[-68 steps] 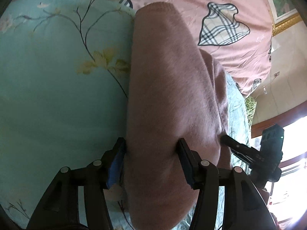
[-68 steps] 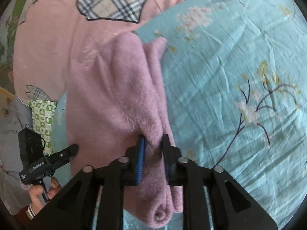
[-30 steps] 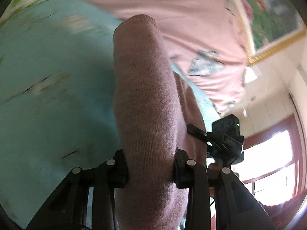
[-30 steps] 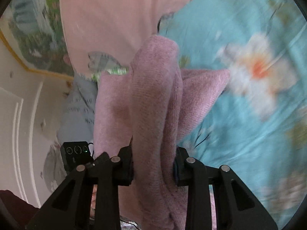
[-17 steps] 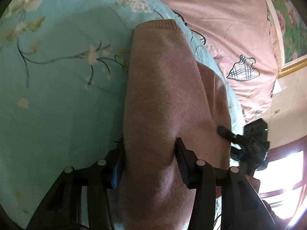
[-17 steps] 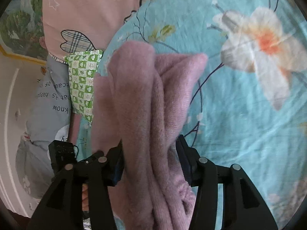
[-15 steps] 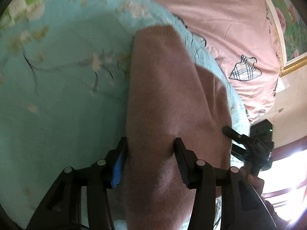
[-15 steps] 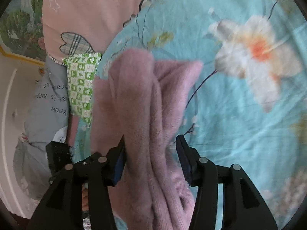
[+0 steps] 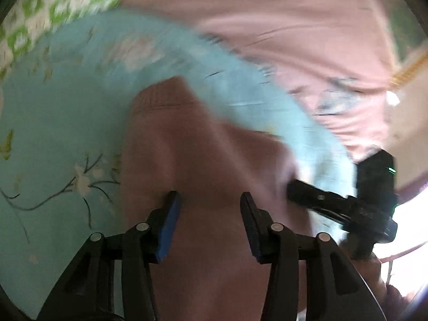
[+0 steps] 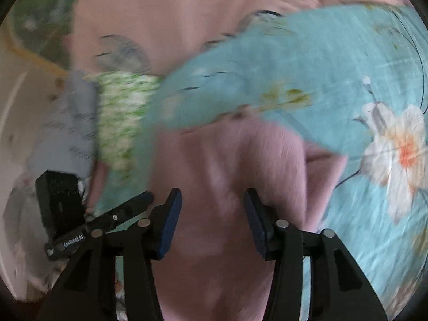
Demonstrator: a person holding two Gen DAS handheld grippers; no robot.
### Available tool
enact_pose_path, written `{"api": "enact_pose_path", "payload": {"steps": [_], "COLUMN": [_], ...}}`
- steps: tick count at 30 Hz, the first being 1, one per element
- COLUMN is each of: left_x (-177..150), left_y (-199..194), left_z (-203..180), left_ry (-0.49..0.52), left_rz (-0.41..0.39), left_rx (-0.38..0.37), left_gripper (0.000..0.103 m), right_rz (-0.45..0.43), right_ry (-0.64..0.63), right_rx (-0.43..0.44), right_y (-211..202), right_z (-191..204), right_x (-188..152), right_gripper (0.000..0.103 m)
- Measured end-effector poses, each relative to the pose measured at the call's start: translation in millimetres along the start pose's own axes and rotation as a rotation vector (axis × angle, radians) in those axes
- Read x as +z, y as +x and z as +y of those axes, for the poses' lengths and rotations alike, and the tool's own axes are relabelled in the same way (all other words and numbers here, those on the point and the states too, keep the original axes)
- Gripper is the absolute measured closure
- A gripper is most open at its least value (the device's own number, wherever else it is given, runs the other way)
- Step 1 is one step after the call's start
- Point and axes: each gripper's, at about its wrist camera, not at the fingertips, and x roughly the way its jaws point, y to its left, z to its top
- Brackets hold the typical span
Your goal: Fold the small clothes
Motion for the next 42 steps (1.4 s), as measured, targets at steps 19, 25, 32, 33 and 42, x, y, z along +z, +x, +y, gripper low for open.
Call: {"api": "enact_pose_path", "payload": {"steps": [19,25,32,33,42], "left_x": [-110,-161,-183,-186,-214], "left_y": [-84,-108,-110,-110,-81], "left_z": [-1,8,10,8,5], "left_ry": [0.025,0.011,0.027,0.046,0.212], "left_rz": [0.035,0.049,0.085,0.09,0.133], "left_rx": [-0.011,-0.007,-0.028,-0.029,0.131], "left_gripper": [0.065,0.063,0.056,0.053,0.061], "right_rz": [0.0,0.02,-0.038,-0.039,0.016], "right_ry": [-0.156,-0.188,-0.121,-0.126,-0.15], "right_rx": [-0.012,-0.135,-0.209,-0.209,-0.178], "right_y": [-87,-96,-105,-104,-81], "right_z": [14,16,1,3,4], "right_x": [-69,-133,-162,-163,-158], "right_gripper": [0.099,0.098,0.045,0.045,0.089]}}
